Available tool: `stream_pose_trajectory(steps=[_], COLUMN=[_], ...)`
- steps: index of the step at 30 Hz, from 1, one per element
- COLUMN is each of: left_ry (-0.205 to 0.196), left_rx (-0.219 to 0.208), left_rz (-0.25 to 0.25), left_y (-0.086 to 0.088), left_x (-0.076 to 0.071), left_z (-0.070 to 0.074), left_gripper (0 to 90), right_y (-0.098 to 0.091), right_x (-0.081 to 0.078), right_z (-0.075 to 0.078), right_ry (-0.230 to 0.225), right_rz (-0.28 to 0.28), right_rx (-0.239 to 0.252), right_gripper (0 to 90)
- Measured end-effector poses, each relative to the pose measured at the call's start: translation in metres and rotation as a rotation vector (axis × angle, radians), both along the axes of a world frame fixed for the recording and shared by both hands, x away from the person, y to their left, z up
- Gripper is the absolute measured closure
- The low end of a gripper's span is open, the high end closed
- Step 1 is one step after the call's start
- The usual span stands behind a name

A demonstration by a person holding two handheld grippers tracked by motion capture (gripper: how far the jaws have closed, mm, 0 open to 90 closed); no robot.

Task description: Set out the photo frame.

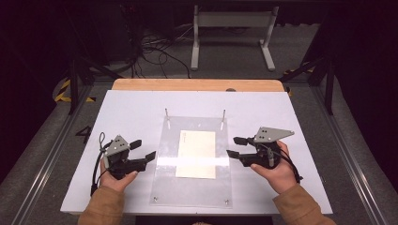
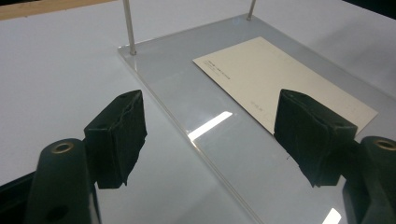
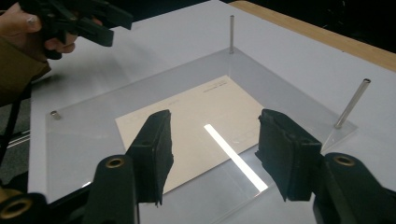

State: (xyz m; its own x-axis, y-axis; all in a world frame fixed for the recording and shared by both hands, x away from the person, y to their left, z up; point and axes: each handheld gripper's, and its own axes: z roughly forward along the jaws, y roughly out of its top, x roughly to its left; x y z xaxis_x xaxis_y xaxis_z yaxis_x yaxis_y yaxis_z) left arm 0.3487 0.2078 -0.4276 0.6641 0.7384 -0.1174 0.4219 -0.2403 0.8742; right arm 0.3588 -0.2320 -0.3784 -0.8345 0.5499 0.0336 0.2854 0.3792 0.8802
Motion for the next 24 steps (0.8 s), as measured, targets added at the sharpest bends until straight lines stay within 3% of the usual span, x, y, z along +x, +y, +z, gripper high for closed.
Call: stream_pose_trajectory(steps=[5, 12, 24], left_ry=[0.004, 0.01, 0.021], left_rx=[0.002, 0.021, 0.031], left_rz=[0.01, 0.008, 0.039], left_y=[0.003, 0.004, 0.011], left_x=[-0.002, -0.005, -0.012], left_z=[-0.002, -0.004, -0.007], left_gripper=[25.7, 25.6, 25.5], right_y=[0.004, 0.002, 0.007], right_x=[0.021, 0.045, 0.093], right_z=[0.004, 0.004, -0.003], right_ry=[-0.01, 0.003, 0.015], right_rz=[-0.027, -0.076, -0.156], right_rx=[-0.011, -0.042, -0.049], right_gripper=[38.4, 38.4, 42.0])
